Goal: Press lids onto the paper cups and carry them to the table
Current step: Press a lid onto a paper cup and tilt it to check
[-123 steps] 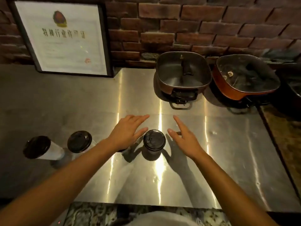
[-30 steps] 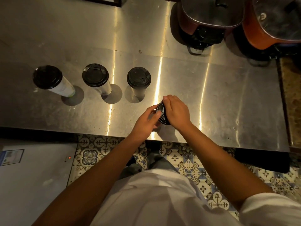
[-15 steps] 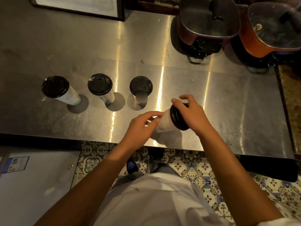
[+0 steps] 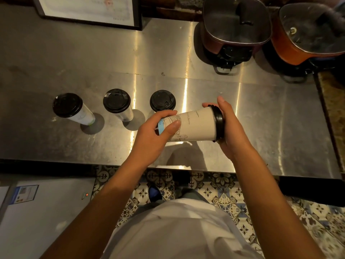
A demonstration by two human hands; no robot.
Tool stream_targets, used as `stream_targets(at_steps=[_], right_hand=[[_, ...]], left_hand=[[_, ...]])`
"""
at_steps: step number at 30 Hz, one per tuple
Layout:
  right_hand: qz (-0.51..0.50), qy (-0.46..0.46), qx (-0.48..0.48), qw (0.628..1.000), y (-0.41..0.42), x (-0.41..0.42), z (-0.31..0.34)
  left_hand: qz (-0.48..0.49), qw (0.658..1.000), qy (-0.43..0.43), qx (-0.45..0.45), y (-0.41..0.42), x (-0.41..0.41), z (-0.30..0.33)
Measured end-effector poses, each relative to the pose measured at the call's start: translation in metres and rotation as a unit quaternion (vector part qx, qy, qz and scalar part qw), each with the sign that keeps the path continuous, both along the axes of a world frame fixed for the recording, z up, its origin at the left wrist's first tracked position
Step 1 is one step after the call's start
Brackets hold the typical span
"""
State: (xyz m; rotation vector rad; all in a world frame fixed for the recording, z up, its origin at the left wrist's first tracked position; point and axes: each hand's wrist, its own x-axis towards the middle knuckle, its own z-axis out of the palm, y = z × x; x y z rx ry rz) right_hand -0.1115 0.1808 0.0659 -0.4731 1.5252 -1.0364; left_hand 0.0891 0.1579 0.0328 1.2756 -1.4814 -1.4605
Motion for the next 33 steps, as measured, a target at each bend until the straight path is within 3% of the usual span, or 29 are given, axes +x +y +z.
stream_targets(at_steps=[5, 11, 19, 27, 33], right_hand=[[0.061, 0.032, -0.062, 0.996, 0.005, 0.003, 0.008], [0.021, -0.037, -0.04, 0.998, 0.005, 0.007, 0.023], [0.015, -0.045, -0.04, 0.998, -0.003, 0.007, 0.036], [0.0, 0.006, -0.069, 0.998, -0.01, 0.016, 0.04], [0.03, 0.143, -0.264, 0.954, 0.0, 0.019, 0.02]], left_hand=[[-0.009, 0.999, -0.017, -0.038, 0.0, 0.001, 0.013], [-0.043, 0.997, -0.034, -0.062, -0.007, 0.004, 0.027], [0.011, 0.996, -0.017, -0.087, -0.012, -0.008, 0.043], [0.091, 0.993, 0.064, -0.032, -0.012, -0.012, 0.05], [0.098, 0.981, 0.124, 0.113, -0.013, -0.006, 0.055]])
